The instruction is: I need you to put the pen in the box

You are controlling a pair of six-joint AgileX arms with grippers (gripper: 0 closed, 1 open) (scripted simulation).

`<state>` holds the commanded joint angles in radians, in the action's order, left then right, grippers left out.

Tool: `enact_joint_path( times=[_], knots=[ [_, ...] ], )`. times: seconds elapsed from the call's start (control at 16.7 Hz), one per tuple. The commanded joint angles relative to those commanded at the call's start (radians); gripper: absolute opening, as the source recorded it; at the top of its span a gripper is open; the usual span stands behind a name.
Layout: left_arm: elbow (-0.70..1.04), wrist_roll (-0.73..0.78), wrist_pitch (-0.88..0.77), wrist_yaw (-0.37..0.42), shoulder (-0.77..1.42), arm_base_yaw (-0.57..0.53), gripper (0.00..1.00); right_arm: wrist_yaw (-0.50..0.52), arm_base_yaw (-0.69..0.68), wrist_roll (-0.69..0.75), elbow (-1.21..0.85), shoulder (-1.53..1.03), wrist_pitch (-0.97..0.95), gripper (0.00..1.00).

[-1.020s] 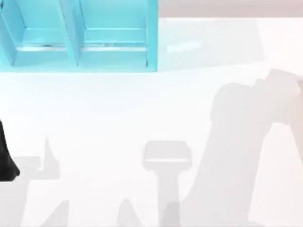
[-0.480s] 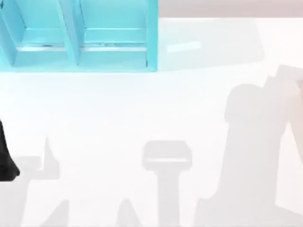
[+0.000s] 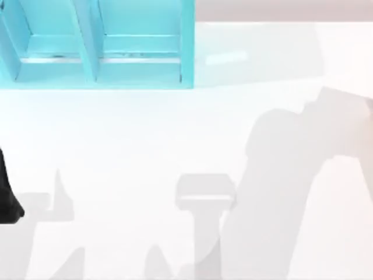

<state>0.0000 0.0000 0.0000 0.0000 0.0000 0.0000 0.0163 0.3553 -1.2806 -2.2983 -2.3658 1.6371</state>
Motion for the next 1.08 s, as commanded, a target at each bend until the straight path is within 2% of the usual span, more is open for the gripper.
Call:
enact_joint_path(
  times=[0.18,0.36,0.54,0.78,1.08],
  knots=[
    [0.000,0.000,0.000,0.000,0.000,0.000,1.00,0.049,0.008,0.011,0.239,0.074,-0.060,0.00],
    [0.000,0.000,0.000,0.000,0.000,0.000,1.00,0.126,0.032,0.053,0.391,0.120,-0.105,0.00],
    [0.000,0.000,0.000,0.000,0.000,0.000,1.00,0.172,0.051,0.083,0.451,0.134,-0.125,0.00],
    [0.000,0.000,0.000,0.000,0.000,0.000,1.00,0.173,0.051,0.083,0.452,0.134,-0.125,0.00],
    [0.000,0.000,0.000,0.000,0.000,0.000,1.00,0.173,0.051,0.083,0.452,0.134,-0.125,0.38]
  ],
)
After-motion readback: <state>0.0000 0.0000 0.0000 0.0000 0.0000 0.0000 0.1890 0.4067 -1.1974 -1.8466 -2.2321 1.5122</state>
